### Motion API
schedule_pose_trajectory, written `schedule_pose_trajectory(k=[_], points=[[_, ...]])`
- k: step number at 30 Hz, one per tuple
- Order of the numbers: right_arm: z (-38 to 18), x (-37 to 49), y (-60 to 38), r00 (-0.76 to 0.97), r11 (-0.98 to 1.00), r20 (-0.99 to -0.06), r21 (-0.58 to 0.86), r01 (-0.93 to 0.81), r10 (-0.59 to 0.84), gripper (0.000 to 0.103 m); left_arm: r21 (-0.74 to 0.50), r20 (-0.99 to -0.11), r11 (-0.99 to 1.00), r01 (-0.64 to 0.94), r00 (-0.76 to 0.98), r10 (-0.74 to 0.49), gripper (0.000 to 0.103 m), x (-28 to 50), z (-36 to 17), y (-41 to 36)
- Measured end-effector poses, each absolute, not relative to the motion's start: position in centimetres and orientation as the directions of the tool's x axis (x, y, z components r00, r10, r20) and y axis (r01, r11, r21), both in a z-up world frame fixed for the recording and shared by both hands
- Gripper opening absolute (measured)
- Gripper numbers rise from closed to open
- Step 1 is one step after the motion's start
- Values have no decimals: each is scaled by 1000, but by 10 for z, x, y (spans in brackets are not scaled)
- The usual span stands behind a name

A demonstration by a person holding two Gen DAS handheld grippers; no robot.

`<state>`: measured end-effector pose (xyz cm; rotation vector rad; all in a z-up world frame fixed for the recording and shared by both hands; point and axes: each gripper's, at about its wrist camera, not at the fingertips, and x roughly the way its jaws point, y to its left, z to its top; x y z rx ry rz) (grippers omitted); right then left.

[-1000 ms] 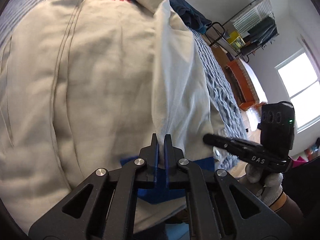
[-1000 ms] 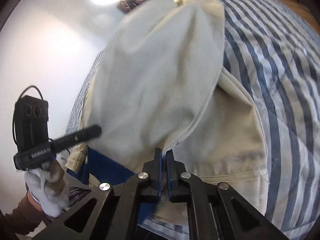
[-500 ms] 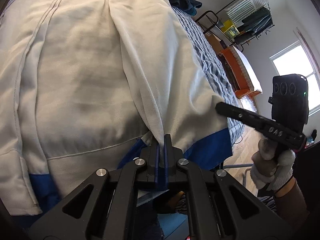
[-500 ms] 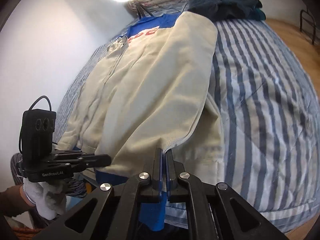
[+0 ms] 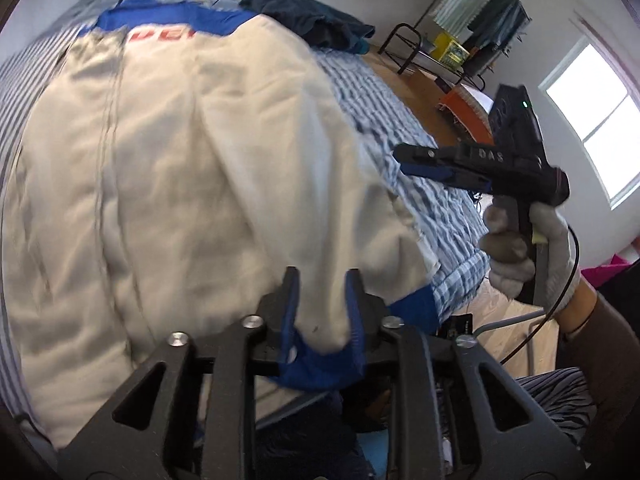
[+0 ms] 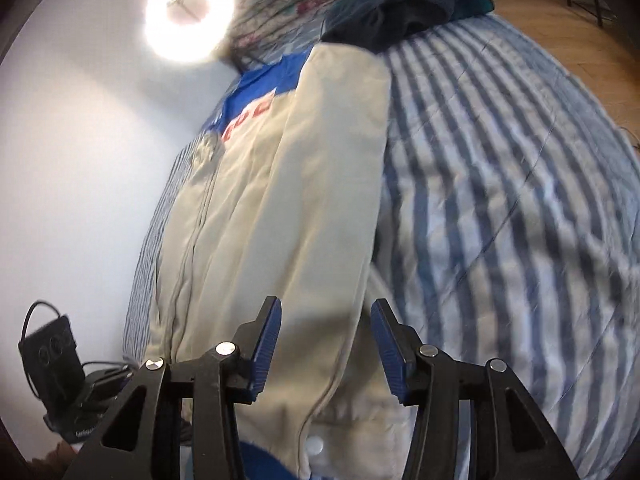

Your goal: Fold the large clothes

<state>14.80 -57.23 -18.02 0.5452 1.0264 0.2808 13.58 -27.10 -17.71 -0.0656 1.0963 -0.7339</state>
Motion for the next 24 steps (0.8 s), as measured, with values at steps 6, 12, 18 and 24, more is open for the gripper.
schedule_pose_trajectory(k=[6, 12, 18, 24], points=[[-160, 171, -613, 553, 851, -729, 522, 66, 404, 50, -324, -806, 756, 568, 253, -536, 44, 156, -175, -336], [-155, 186, -651, 605, 826, -687, 557, 83, 403, 50, -228, -845, 780, 583, 279, -456, 44, 194, -186, -405], [-155, 196, -682, 655, 799, -648, 592, 112, 389, 50, -126, -871, 825, 551, 336, -357, 56, 256, -199, -453], [-160, 203, -704, 670, 784, -634, 609, 124, 386, 50, -6, -916, 827, 562, 329, -231, 58, 301, -233, -491]])
